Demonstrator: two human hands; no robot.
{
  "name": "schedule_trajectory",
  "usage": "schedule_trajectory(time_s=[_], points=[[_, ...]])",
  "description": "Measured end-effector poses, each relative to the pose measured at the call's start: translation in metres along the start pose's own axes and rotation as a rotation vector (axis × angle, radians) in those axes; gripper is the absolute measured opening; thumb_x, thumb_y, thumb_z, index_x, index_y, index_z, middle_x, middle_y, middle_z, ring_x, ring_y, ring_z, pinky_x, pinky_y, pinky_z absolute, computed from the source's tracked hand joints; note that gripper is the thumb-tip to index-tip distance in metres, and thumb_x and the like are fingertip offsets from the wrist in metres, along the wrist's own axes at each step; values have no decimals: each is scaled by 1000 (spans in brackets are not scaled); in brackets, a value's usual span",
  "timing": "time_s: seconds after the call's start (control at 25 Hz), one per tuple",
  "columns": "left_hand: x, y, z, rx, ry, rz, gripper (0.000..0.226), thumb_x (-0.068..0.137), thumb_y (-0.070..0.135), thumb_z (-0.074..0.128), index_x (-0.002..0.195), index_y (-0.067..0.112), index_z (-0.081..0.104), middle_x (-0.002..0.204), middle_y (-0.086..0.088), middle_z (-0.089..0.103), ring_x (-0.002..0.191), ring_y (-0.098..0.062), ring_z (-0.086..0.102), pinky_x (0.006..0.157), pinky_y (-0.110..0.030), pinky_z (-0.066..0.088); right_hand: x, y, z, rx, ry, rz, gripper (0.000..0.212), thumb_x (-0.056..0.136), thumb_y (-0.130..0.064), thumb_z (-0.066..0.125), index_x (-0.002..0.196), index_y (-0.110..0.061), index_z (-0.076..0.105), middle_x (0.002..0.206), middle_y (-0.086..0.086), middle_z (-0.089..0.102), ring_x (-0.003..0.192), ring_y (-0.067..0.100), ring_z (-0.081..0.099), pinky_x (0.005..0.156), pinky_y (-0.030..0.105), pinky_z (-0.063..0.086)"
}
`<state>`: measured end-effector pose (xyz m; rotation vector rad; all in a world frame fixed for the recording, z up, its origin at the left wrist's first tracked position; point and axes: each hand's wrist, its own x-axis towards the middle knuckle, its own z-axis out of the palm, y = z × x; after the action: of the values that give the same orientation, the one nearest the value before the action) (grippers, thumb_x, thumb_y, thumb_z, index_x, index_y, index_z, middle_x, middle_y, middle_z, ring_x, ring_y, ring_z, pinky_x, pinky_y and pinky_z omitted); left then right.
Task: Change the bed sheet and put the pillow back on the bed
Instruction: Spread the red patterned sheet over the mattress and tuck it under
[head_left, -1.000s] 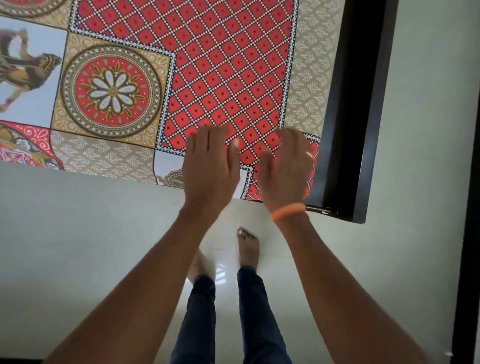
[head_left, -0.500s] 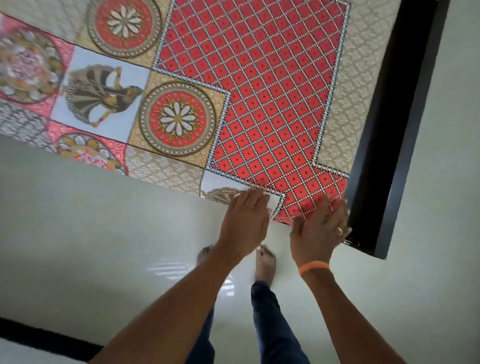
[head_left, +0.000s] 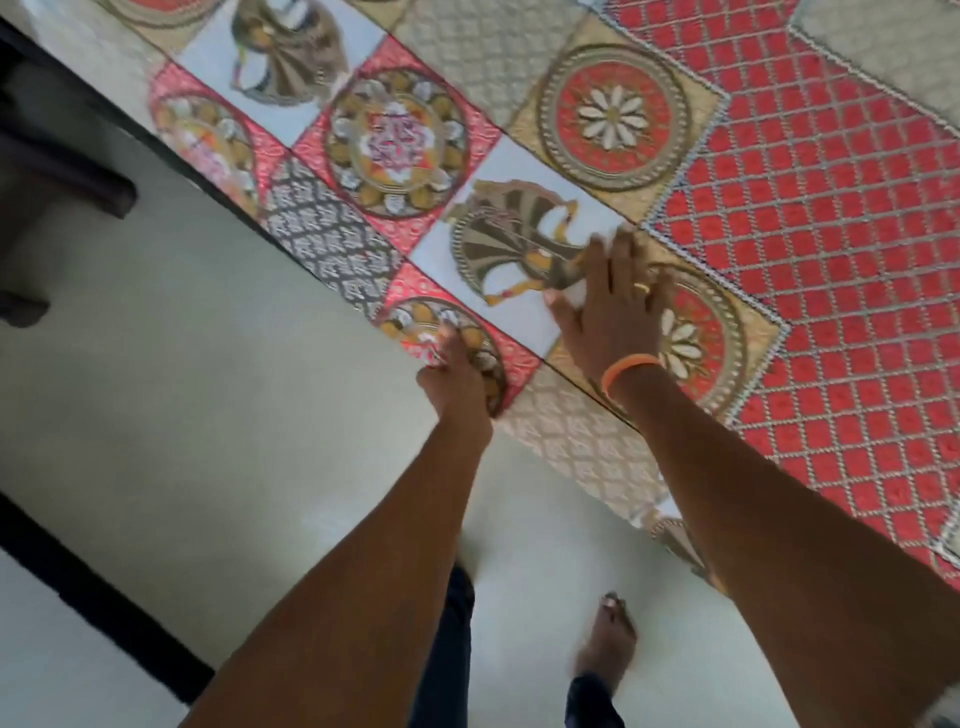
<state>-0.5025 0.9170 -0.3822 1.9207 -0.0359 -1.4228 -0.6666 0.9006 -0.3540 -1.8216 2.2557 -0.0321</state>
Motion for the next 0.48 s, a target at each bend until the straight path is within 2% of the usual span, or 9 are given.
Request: schedule_trajectory(time_s=[0.12, 0.16, 0.24, 0.28, 0.36, 0.44, 0.48], points=[[14, -16, -21, 2, -79, 64, 42, 83, 56, 64, 86, 15, 71, 92, -2, 73, 92, -26, 70, 85, -44, 58, -7, -28, 13, -147, 41, 48, 82, 96, -65, 18, 156, -9, 11, 163, 16, 6, 149, 36, 10, 113, 64, 8], [12, -17, -26, -20, -115, 62, 34, 87, 50, 66, 76, 17, 69, 82, 1, 71, 82, -22, 68, 77, -39, 57, -21, -33, 15, -193, 40, -14, 81, 97, -63, 17, 156, -7, 10, 163, 17, 4, 150, 36, 8, 113, 64, 7], [15, -12, -35, 29, -157, 16, 38, 93, 39, 64, 62, 18, 62, 58, 7, 55, 57, -15, 49, 57, -30, 42, -49, -42, 23, -283, 23, -252, 75, 100, -54, 22, 156, -6, 8, 163, 17, 1, 150, 36, 3, 114, 65, 8], [16, -5, -38, 95, -173, -9, 40, 95, 37, 63, 60, 17, 59, 50, 10, 47, 52, -12, 39, 53, -25, 34, -62, -42, 28, -329, 3, -400, 73, 100, -49, 30, 156, -7, 8, 163, 17, 1, 150, 37, 4, 114, 66, 11], [22, 11, -43, 202, -197, -69, 30, 97, 27, 61, 69, 16, 63, 50, 11, 49, 50, -9, 38, 48, -20, 32, -79, -42, 37, -409, -74, -707, 72, 96, -35, 52, 154, -8, 19, 163, 16, 6, 149, 36, 10, 115, 64, 13], [32, 28, -53, 221, -133, -166, 15, 97, 14, 57, 86, 13, 67, 66, 2, 57, 56, -12, 45, 49, -19, 35, -87, -50, 42, -377, -145, -958, 61, 90, -20, 56, 147, -7, 39, 161, 17, 17, 149, 35, 13, 119, 57, 13], [36, 40, -59, 212, -94, -238, 14, 97, 12, 53, 89, 13, 65, 71, -1, 56, 58, -14, 46, 51, -21, 36, -84, -61, 38, -300, -140, -1010, 54, 88, -17, 54, 141, -7, 48, 158, 18, 24, 148, 35, 16, 118, 55, 17]])
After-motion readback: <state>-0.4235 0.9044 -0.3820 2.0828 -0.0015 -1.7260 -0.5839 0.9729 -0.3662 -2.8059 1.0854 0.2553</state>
